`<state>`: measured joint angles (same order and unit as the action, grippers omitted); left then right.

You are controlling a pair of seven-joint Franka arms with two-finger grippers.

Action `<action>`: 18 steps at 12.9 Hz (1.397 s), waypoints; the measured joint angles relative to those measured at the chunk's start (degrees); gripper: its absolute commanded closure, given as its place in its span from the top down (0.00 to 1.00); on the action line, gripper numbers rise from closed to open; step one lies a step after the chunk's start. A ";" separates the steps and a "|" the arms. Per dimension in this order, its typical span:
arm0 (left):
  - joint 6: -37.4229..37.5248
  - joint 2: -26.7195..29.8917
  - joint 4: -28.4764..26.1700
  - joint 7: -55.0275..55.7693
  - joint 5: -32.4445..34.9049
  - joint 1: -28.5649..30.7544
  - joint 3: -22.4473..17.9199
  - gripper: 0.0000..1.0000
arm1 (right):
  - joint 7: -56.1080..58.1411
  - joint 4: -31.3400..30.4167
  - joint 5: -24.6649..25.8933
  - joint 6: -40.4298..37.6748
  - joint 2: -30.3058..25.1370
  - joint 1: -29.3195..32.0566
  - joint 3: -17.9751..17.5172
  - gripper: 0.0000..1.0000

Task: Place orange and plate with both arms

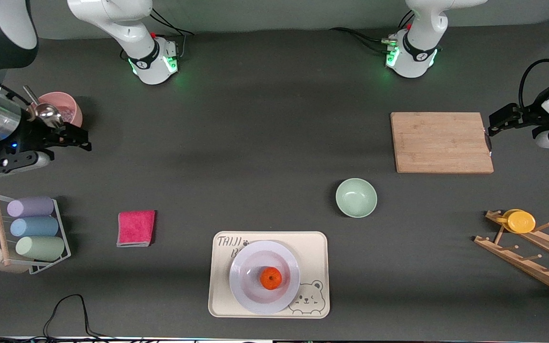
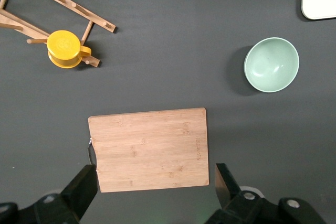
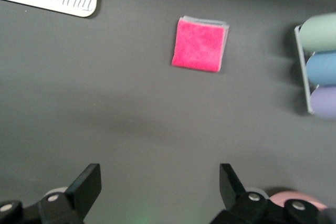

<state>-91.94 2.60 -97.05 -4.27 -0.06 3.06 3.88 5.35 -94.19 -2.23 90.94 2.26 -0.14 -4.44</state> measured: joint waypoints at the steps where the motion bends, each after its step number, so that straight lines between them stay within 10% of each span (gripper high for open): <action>1: -0.01 0.00 0.00 0.00 0.00 -0.07 0.04 1.00 | -1.41 -0.26 -0.12 -0.37 -0.10 0.04 -0.91 1.00; 18: 1.20 0.50 2.49 -0.01 0.05 1.03 -1.28 1.00 | -0.57 1.58 -1.05 -3.33 -0.35 2.58 0.32 1.00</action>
<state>-90.74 3.10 -94.57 -4.27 -0.01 4.09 2.60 4.78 -92.62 -3.28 87.61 1.90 2.44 -4.12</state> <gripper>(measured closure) 0.000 0.000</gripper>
